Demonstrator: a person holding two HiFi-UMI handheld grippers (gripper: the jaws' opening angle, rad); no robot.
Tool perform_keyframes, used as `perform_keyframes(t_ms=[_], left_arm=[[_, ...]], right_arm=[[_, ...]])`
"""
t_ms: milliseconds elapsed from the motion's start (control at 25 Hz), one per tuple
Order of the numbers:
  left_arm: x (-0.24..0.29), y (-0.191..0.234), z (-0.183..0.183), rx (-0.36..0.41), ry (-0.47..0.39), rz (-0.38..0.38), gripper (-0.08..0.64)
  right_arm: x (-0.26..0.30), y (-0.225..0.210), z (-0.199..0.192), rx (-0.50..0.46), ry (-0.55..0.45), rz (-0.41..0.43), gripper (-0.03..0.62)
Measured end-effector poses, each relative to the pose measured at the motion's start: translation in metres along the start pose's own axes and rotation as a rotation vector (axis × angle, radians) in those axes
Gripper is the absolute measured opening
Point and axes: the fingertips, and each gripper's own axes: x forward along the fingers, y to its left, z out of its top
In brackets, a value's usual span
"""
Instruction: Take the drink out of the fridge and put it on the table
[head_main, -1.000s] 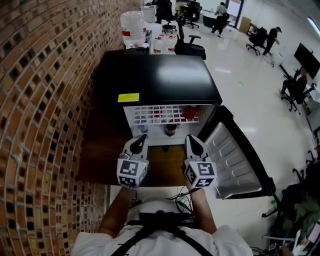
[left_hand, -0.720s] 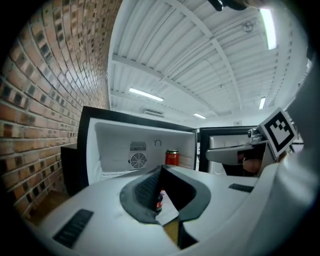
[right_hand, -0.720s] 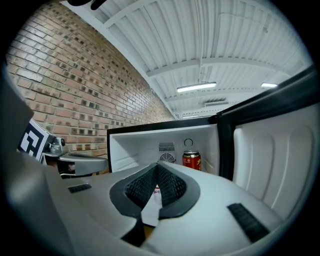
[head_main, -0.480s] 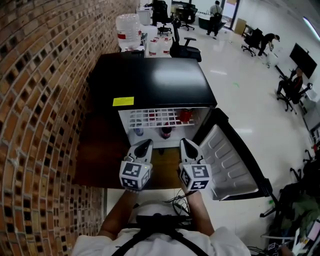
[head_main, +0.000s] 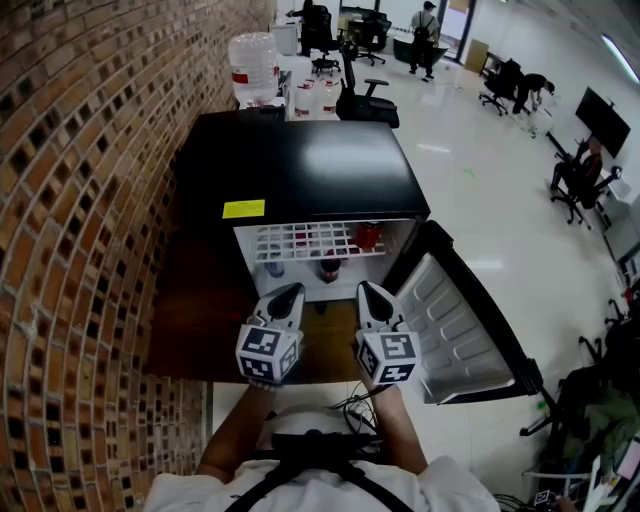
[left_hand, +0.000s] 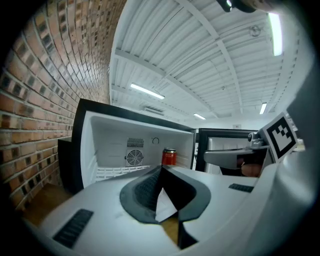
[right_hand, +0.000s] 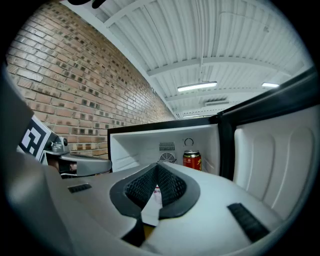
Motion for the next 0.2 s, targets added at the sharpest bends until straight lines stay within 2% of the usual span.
perform_keyframes(t_ms=[200], left_arm=[[-0.0003,-0.0006,0.002,0.008,-0.004,-0.007,0.005]], right_arm=[[0.0004,0.0017,-0.0007,0.0,0.003,0.003,0.015]])
